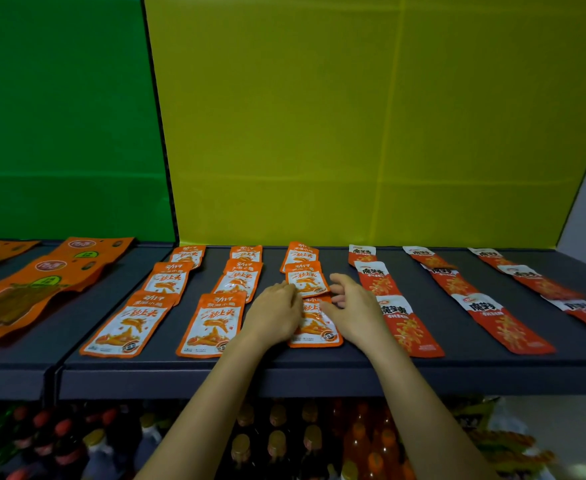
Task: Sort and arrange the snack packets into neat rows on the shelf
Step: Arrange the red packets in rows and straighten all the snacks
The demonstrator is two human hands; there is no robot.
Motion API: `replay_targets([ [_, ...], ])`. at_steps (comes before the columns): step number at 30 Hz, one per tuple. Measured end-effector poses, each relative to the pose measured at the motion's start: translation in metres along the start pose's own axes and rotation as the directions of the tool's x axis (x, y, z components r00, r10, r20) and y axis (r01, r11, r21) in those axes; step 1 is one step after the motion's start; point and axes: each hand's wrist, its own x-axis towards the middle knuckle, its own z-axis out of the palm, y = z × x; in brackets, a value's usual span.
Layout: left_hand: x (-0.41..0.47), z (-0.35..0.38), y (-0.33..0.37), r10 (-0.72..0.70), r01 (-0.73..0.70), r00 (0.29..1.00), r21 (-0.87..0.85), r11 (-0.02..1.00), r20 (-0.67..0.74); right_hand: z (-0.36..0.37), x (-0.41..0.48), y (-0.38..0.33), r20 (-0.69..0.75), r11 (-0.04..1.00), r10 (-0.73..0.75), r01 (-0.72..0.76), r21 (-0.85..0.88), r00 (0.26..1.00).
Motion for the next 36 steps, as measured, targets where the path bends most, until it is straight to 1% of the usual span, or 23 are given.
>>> replay_targets([
  [4, 0.003, -0.001, 0.0, -0.029, 0.027, 0.999, -0.043, 0.999, -0.047, 0.001, 0.005, -0.001, -0.052, 0.997, -0.009, 0.005, -0.077, 0.999],
  [7, 0.018, -0.007, 0.003, -0.056, 0.053, 0.995, -0.041, 0.998, -0.087, -0.003, 0.019, -0.009, -0.059, 0.997, -0.015, 0.011, -0.073, 0.998],
  [9, 0.032, -0.011, 0.008, -0.082, 0.08, 0.994, -0.028, 0.996, -0.074, -0.005, 0.032, -0.017, -0.026, 0.996, 0.002, -0.004, -0.09, 1.0],
  [13, 0.049, -0.009, 0.017, -0.168, 0.168, 0.986, 0.067, 0.984, -0.001, 0.003, 0.047, -0.018, 0.079, 0.985, 0.092, -0.079, -0.15, 0.993],
  [16, 0.057, -0.001, 0.015, -0.196, 0.192, 0.98, 0.097, 0.977, 0.038, 0.017, 0.049, -0.01, 0.125, 0.972, 0.099, -0.069, -0.223, 0.987],
  [19, 0.061, 0.006, 0.009, -0.202, 0.2, 0.979, 0.081, 0.977, 0.022, 0.023, 0.048, -0.005, 0.139, 0.954, 0.092, -0.047, -0.297, 0.986],
  [23, 0.06, 0.011, 0.006, -0.188, 0.189, 0.982, 0.055, 0.98, -0.025, 0.025, 0.049, -0.004, 0.149, 0.946, 0.084, -0.032, -0.322, 0.985],
  [29, 0.056, 0.012, 0.006, -0.169, 0.171, 0.984, 0.031, 0.985, -0.055, 0.027, 0.05, -0.003, 0.154, 0.942, 0.073, -0.017, -0.335, 0.985],
  [31, 0.054, 0.01, 0.008, -0.17, 0.171, 0.985, 0.028, 0.985, -0.04, 0.026, 0.05, -0.003, 0.161, 0.945, 0.071, -0.015, -0.326, 0.984],
  [34, 0.05, 0.003, 0.012, -0.153, 0.154, 0.987, -0.003, 0.988, -0.039, 0.024, 0.051, -0.002, 0.142, 0.967, 0.073, -0.035, -0.253, 0.987],
  [36, 0.043, -0.008, 0.014, -0.119, 0.117, 0.99, -0.031, 0.993, -0.082, 0.021, 0.053, -0.003, 0.07, 0.985, 0.042, -0.029, -0.172, 0.997],
])
